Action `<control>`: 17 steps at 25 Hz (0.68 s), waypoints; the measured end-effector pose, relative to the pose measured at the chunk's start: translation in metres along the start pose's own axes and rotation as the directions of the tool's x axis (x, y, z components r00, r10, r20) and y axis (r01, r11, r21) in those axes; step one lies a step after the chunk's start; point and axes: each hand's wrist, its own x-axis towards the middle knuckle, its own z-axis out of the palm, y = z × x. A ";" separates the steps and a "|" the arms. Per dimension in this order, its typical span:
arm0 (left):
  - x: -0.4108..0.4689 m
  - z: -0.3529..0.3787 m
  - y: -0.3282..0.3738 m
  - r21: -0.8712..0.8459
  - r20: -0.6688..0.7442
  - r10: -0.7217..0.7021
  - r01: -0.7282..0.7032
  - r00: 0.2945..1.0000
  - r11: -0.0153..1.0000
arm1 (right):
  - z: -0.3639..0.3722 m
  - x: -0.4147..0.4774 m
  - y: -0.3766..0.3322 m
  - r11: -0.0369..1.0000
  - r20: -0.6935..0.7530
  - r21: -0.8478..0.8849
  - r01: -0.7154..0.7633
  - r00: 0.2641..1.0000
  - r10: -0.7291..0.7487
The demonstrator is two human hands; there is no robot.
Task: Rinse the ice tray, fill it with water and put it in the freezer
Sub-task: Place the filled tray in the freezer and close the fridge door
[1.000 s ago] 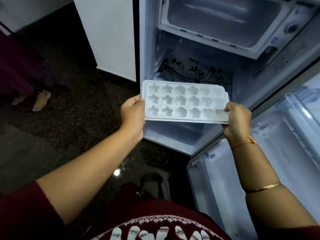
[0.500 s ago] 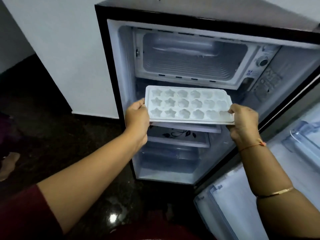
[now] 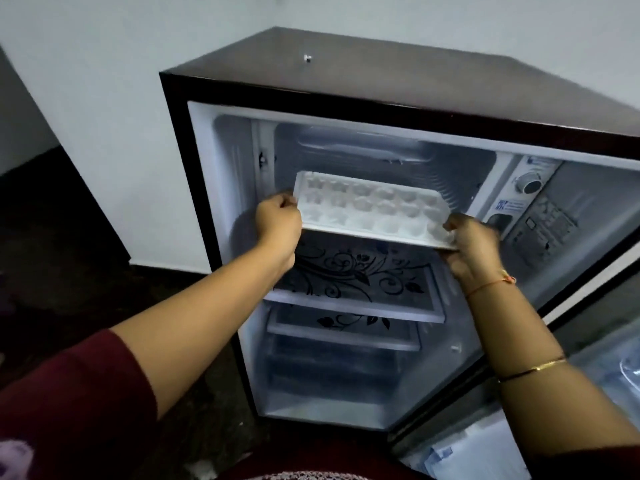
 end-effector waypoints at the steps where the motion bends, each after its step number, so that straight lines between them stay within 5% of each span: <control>1: 0.007 0.005 0.001 0.004 0.005 0.009 -0.009 1.000 1.000 | 0.003 0.007 -0.001 1.000 0.004 -0.014 0.007 1.000 -0.007; 12: 0.056 0.037 -0.006 0.216 -0.068 0.106 -0.089 0.992 0.972 | 0.018 0.058 -0.007 0.946 0.057 -0.291 0.145 0.989 -0.134; 17: 0.080 0.039 0.003 0.419 0.034 0.127 -0.130 0.991 0.899 | 0.019 0.081 -0.006 0.875 0.087 -0.442 0.199 0.980 -0.179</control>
